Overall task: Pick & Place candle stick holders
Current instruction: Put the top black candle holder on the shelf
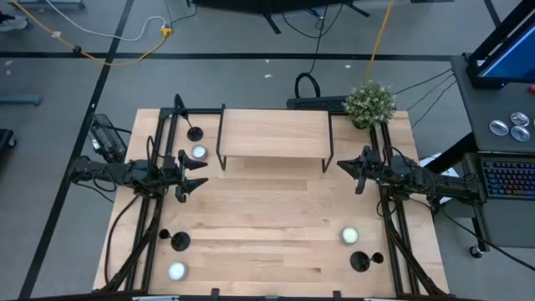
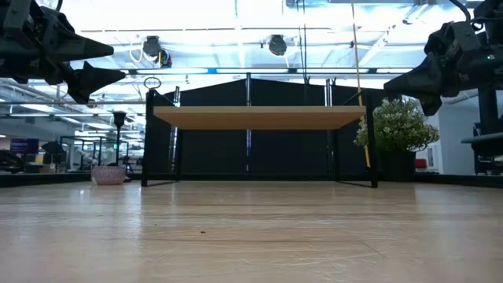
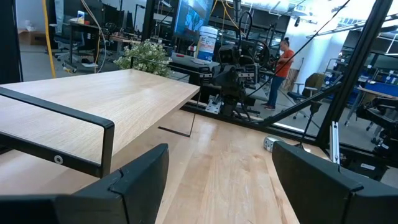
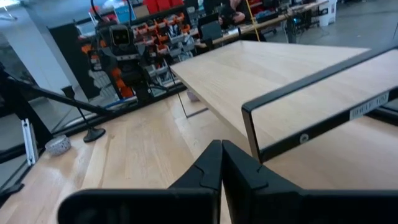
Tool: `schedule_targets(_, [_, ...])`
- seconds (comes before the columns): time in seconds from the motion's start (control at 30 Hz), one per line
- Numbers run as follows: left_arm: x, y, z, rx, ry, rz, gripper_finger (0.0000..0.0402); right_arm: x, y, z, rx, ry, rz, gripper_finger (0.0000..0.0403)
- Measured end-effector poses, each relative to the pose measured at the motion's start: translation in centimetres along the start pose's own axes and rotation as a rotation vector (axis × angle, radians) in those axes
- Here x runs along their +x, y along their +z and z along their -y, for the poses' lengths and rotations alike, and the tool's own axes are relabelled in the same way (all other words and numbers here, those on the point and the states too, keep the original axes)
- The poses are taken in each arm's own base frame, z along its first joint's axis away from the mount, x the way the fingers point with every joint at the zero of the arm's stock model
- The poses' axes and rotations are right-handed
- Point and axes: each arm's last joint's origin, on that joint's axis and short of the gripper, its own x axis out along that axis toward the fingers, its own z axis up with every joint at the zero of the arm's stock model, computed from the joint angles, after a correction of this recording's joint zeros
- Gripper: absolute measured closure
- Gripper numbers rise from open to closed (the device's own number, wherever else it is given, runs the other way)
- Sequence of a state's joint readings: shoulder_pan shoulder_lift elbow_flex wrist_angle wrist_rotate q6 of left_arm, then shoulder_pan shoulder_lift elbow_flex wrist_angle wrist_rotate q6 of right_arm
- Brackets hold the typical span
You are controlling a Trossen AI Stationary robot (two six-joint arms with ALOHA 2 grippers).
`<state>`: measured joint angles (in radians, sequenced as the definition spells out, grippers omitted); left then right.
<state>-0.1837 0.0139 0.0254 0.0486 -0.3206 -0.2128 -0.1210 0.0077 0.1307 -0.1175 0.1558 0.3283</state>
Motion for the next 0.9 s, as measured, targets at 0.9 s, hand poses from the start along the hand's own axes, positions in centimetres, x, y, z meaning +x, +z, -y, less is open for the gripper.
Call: schedule_targets(0.9, [-0.6,3.6,0.6,-0.216,-0.086,0.307,0.0108,0.0,0.4,-0.1,0.033,0.014,0.041,0.0403])
